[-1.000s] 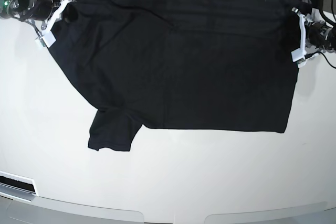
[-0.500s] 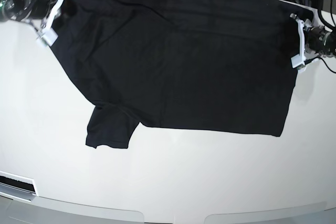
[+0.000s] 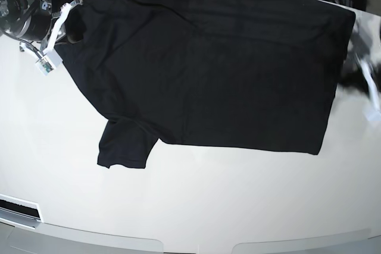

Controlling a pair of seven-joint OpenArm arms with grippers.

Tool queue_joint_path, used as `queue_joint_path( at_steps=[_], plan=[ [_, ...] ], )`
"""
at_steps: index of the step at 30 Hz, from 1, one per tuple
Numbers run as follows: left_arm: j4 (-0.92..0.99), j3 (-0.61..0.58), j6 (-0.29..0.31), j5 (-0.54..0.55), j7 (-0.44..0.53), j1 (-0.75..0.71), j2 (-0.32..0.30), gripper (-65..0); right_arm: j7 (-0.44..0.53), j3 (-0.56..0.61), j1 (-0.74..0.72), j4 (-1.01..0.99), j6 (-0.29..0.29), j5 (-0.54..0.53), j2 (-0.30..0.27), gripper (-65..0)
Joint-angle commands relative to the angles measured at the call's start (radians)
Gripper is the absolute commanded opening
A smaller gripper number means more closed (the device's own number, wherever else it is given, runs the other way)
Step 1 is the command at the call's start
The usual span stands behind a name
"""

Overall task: Layout the t-shirt on the table in an organized manner, then fold the t-shirt properly
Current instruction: 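Release the shoulders and move both grippers to the shirt's side seams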

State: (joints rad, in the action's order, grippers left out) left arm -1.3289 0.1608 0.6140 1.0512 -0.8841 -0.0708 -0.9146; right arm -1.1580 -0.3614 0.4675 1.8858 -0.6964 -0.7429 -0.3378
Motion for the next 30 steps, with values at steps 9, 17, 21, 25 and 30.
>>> queue_joint_path(
  at_steps=[9, 17, 21, 25, 30],
  plan=[
    [0.225, 0.068, -0.015, -0.138, 0.125, 0.254, 0.160, -35.2, 0.021, -0.006, -0.066, 0.018, -0.002, -0.069, -0.011, -38.2],
    [0.584, 0.068, -0.016, -0.275, 0.237, 0.447, 0.266, -28.9, 0.020, -0.006, -0.118, 0.018, -0.002, -0.070, -0.011, -37.8],
    [0.711, 0.068, -0.035, -0.396, 0.355, 0.489, 0.301, -28.9, 0.020, -0.006, -0.118, 0.018, -0.002, -0.069, -0.011, -37.8],
    [0.763, 0.068, -0.075, -0.476, 0.439, 0.492, 0.341, -28.9, 0.020, -0.006, -0.119, 0.018, -0.002, -0.069, -0.011, -37.8],
    [0.775, 0.053, -0.130, -0.552, 0.531, 0.492, 0.402, -29.0, 0.020, -0.006, -0.118, 0.018, -0.002, -0.069, -0.011, -37.8]
  ],
)
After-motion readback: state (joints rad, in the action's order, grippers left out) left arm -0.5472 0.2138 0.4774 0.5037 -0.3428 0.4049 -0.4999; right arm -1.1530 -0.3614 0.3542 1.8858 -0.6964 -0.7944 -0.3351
